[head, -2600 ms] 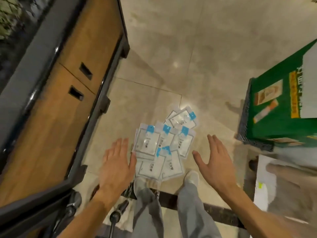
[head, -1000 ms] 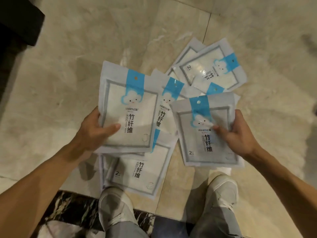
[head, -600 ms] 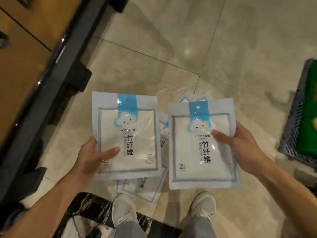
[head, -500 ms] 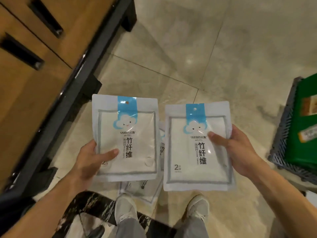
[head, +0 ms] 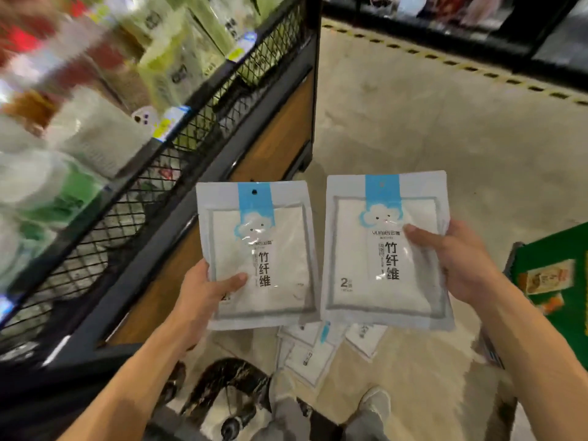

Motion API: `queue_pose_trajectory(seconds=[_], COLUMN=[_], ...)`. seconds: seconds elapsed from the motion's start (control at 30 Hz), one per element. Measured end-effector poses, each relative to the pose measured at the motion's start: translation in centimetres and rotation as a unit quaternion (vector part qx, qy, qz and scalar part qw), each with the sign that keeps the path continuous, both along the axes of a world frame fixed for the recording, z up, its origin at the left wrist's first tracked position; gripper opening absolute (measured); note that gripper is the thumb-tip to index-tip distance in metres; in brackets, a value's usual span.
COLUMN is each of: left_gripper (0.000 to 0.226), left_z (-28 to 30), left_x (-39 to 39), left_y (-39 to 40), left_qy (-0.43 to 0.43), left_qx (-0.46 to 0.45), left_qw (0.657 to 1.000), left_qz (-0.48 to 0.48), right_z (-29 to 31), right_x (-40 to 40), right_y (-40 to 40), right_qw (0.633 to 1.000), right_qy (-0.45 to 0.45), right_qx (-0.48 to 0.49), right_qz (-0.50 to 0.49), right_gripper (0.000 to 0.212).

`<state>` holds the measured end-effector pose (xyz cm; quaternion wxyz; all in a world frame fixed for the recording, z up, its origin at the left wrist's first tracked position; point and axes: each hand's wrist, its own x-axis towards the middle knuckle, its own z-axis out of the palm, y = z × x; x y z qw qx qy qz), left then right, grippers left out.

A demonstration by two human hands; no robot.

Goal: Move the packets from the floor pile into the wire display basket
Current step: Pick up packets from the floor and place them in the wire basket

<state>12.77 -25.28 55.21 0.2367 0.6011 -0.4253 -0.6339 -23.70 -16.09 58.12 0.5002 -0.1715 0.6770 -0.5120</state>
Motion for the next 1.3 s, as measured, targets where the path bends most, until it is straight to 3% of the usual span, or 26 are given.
queue_pose_trajectory(seconds=[0.2,0.3,0.37,0.5,0.6,0.73,0.83,0.93,1.1,1.3], left_gripper=[0.049,0.049,0.049,0.076,0.106,0.099,0.102,0.118,0.123,0.118], left_z=[12.5,17.0,19.2,22.6,24.1,25.2,25.8,26.5,26.8,24.7], left_x=[5.4,7.8,8.7,9.5,9.4,8.9,8.8,9.5,12.2,16.6], left_y=[2.2,3.6,5.3,9.9,13.8,19.7,24.5,29.4,38.2,49.9], left_qy=[-0.005,0.002,0.005,0.018,0.021,0.018,0.004,0.000,-0.007,0.053], left_qx=[-0.045,-0.081,-0.095,-0.122,-0.138,-0.128,-0.124,-0.132,-0.140,-0.112], left_qw=[0.999,0.993,0.989,0.977,0.958,0.930,0.907,0.881,0.836,0.782], left_qz=[0.026,0.086,0.110,0.172,0.250,0.344,0.402,0.455,0.530,0.611], right_z=[12.7,17.1,18.9,22.3,24.0,25.3,26.3,27.0,28.1,28.3], right_x=[5.4,7.6,8.6,9.8,10.4,12.3,15.0,18.1,23.8,32.8], right_y=[-1.2,-1.6,-1.9,-2.9,-3.9,-4.7,-4.5,-3.1,1.4,9.9], right_qw=[0.997,0.995,0.992,0.982,0.966,0.935,0.911,0.878,0.832,0.778], right_qy=[-0.001,-0.009,-0.007,-0.002,-0.003,-0.010,-0.014,-0.012,-0.026,-0.022], right_qx=[-0.054,-0.073,-0.085,-0.109,-0.125,-0.145,-0.151,-0.152,-0.146,-0.150], right_qz=[0.048,0.065,0.091,0.154,0.226,0.323,0.384,0.454,0.534,0.610], right_gripper=[0.030,0.022,0.028,0.025,0.024,0.034,0.028,0.028,0.031,0.030])
